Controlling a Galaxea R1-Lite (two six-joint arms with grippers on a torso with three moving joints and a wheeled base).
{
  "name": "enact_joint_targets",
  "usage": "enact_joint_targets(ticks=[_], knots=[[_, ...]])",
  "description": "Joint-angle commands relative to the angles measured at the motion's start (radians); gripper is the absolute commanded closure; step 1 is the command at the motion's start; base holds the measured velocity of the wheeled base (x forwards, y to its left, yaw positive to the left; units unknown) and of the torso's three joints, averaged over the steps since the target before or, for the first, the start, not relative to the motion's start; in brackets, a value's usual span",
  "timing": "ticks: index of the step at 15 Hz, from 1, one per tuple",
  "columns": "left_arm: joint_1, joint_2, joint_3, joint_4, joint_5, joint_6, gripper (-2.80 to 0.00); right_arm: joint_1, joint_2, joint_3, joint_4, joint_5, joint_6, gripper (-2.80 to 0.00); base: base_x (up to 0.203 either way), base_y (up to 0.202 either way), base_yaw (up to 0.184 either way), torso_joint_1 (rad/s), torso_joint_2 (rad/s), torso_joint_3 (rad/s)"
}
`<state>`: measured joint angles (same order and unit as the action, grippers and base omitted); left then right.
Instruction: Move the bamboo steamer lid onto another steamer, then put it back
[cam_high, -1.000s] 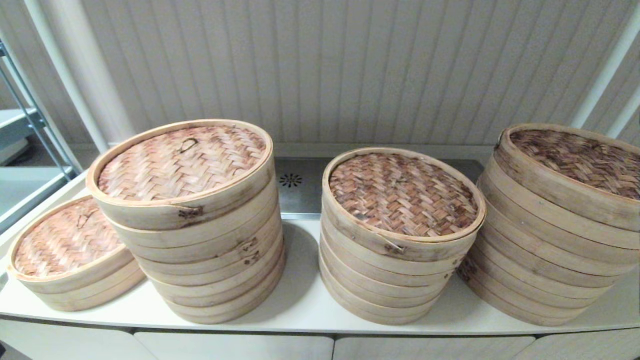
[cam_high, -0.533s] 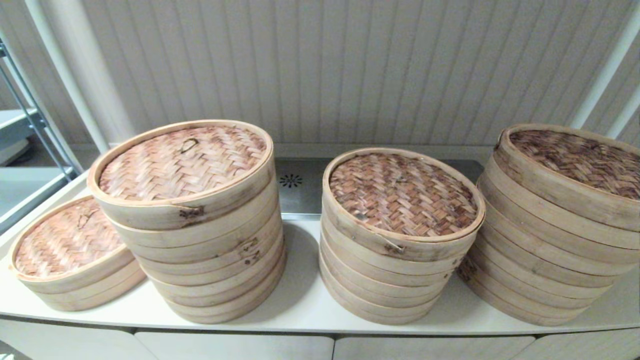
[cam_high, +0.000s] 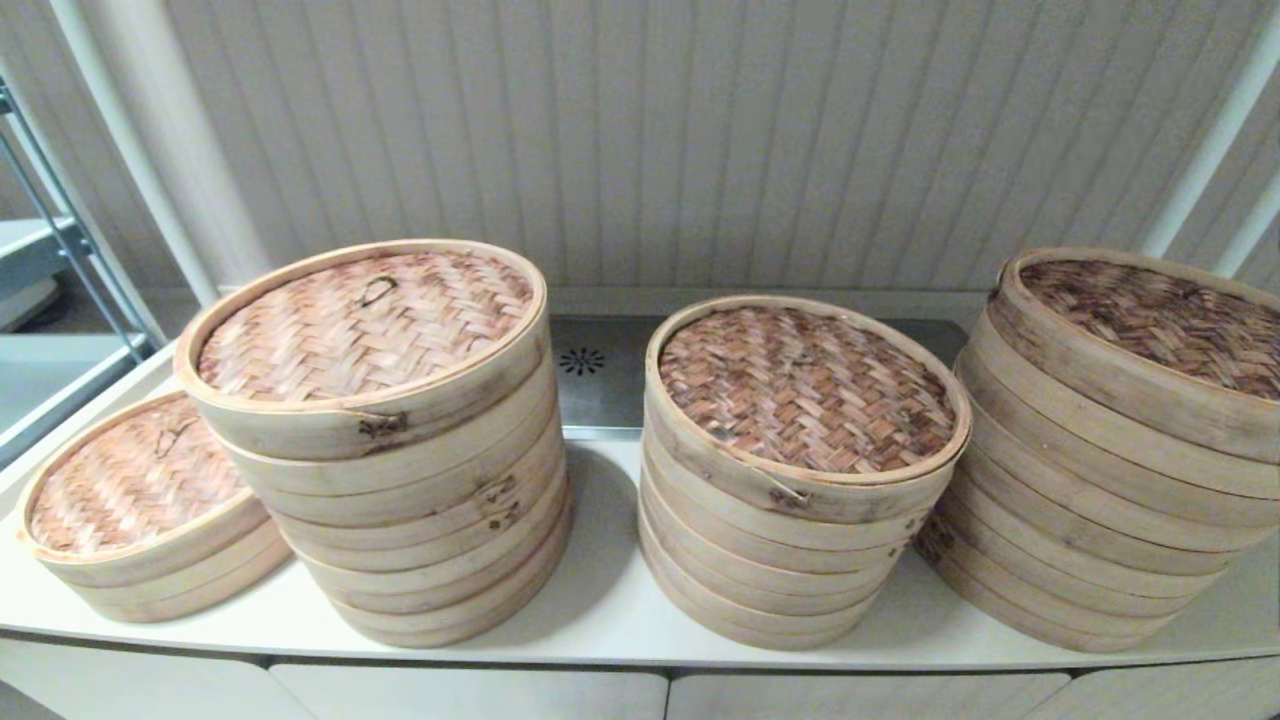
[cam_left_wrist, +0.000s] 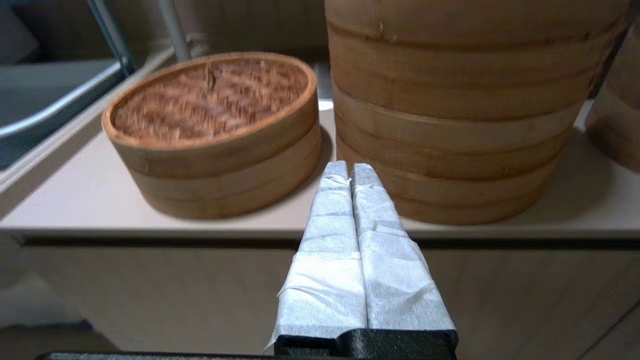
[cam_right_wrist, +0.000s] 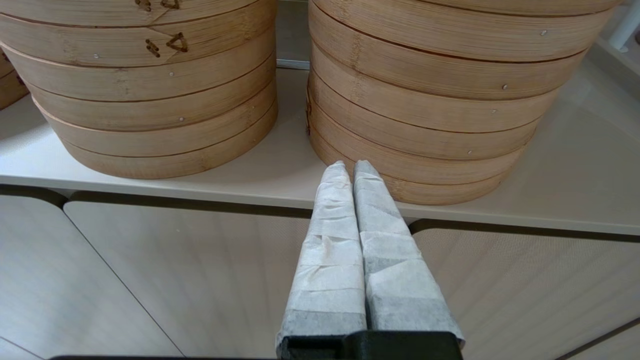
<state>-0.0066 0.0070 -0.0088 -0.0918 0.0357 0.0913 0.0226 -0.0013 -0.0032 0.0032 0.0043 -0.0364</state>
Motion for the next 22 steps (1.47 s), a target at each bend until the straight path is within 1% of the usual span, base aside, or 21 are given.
enact_joint_targets(ticks=[1, 2, 4, 12, 22], knots=[[0.0, -0.008, 0.031, -0.03, -0.028, 0.008, 0.0, 0.0, -0.005, 0.0, 0.0, 0.0, 0.0, 0.0, 0.0, 0.0, 0.0, 0.0, 0.0, 0.0], [0.0, -0.008, 0.044, -0.03, -0.046, 0.013, 0.0, 0.0, -0.005, 0.0, 0.0, 0.0, 0.0, 0.0, 0.0, 0.0, 0.0, 0.0, 0.0, 0.0], [0.0, -0.008, 0.044, 0.028, -0.061, 0.013, 0.0, 0.0, -0.005, 0.0, 0.0, 0.0, 0.0, 0.0, 0.0, 0.0, 0.0, 0.0, 0.0, 0.0], [-0.001, -0.005, 0.044, 0.02, -0.054, -0.009, 0.0, 0.0, -0.005, 0.0, 0.0, 0.0, 0.0, 0.0, 0.0, 0.0, 0.0, 0.0, 0.0, 0.0], [-0.001, -0.005, 0.044, 0.021, -0.053, -0.009, 0.0, 0.0, -0.005, 0.0, 0.001, 0.0, 0.006, 0.0, 0.0, 0.0, 0.0, 0.0, 0.0, 0.0]])
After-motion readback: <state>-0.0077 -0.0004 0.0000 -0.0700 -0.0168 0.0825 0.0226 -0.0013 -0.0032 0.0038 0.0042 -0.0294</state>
